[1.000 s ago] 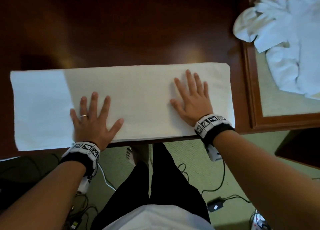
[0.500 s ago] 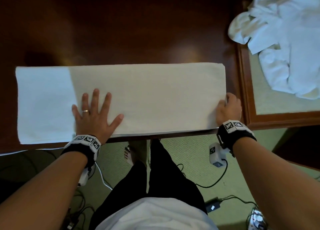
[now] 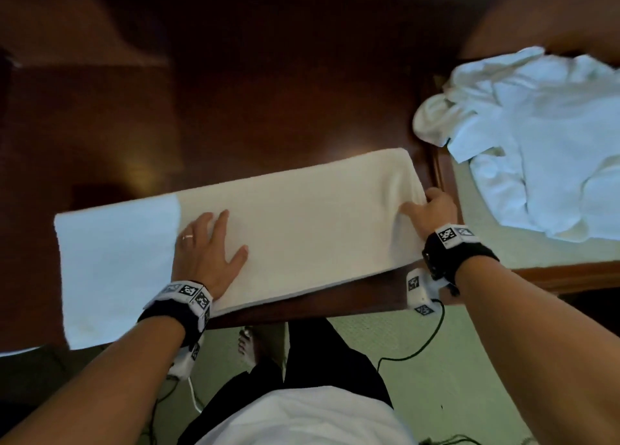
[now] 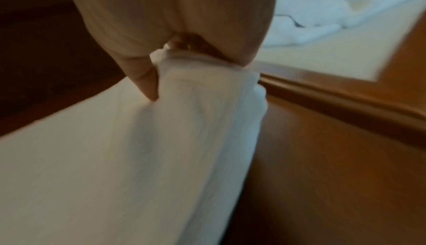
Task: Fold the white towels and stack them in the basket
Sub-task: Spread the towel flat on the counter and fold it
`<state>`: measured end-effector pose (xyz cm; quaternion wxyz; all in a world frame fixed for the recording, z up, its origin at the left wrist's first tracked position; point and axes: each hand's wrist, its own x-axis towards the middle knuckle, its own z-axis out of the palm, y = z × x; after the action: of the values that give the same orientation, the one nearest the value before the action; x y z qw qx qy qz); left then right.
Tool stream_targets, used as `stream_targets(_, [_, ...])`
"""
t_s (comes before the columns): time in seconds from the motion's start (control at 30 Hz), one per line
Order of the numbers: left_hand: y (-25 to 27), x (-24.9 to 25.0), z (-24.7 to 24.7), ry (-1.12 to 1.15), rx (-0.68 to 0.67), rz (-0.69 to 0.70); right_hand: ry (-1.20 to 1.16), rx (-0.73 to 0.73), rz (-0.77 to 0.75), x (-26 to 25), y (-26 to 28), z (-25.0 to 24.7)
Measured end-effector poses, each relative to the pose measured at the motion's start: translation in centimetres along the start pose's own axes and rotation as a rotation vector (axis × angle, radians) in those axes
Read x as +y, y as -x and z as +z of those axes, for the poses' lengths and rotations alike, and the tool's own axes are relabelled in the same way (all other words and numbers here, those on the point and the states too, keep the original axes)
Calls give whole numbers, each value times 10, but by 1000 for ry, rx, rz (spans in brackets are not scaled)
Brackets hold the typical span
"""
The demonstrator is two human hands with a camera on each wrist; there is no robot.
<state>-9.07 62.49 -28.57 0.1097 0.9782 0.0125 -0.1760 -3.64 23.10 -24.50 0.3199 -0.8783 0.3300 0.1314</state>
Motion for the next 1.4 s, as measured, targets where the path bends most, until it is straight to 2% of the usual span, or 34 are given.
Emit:
stream_targets(0.23, [-27, 23, -29, -72, -56, 71, 105, 393, -317, -129, -56, -95])
stream_targets(0.3, [-25, 21, -31, -97, -119, 139, 127, 485, -423, -151, -60, -110])
stream_targets(0.37, [-24, 19, -32, -138, -121, 218, 167, 517, -504, -164, -57, -114])
stream_targets(0.47, [-26, 17, -36, -184, -108, 301, 266, 528, -630, -171, -39, -102])
stream_targets(0.53, [-31, 14, -41, -172, -107, 311, 308, 515, -783, -167, -22, -80])
stream_targets(0.67, [-42, -1, -67, 11, -3, 191, 371, 423, -1092, -137, 33, -18])
stream_targets(0.73, [-48, -11, -77, 110, 90, 157, 394, 358, -1162, -117, 66, 21])
stream_targets(0.83, [-46, -21, -83, 91, 164, 254, 441, 194, -1145, -84, 107, 89])
stream_targets(0.93, [-37, -25, -78, -78, 150, 532, 597, 32, -1032, -50, 137, 139])
stream_targets(1.0, [-38, -26, -70, -227, 79, 728, 630, -12, -915, -38, 154, 150])
stream_targets(1.07, [-45, -24, -61, -366, 1, 845, 594, -8, -830, -31, 162, 148])
stream_targets(1.2, [-60, -8, -54, -466, -52, 914, 567, 6, -724, -17, 156, 137])
stream_targets(1.3, [-64, 8, -60, -436, 20, 1010, 449, 74, -566, -17, 151, 126])
stream_targets(1.37, [-65, 11, -65, -360, 92, 1045, 401, 207, -476, -22, 153, 118])
stream_targets(1.4, [-64, 10, -65, -323, 114, 1056, 398, 263, -483, -23, 156, 116])
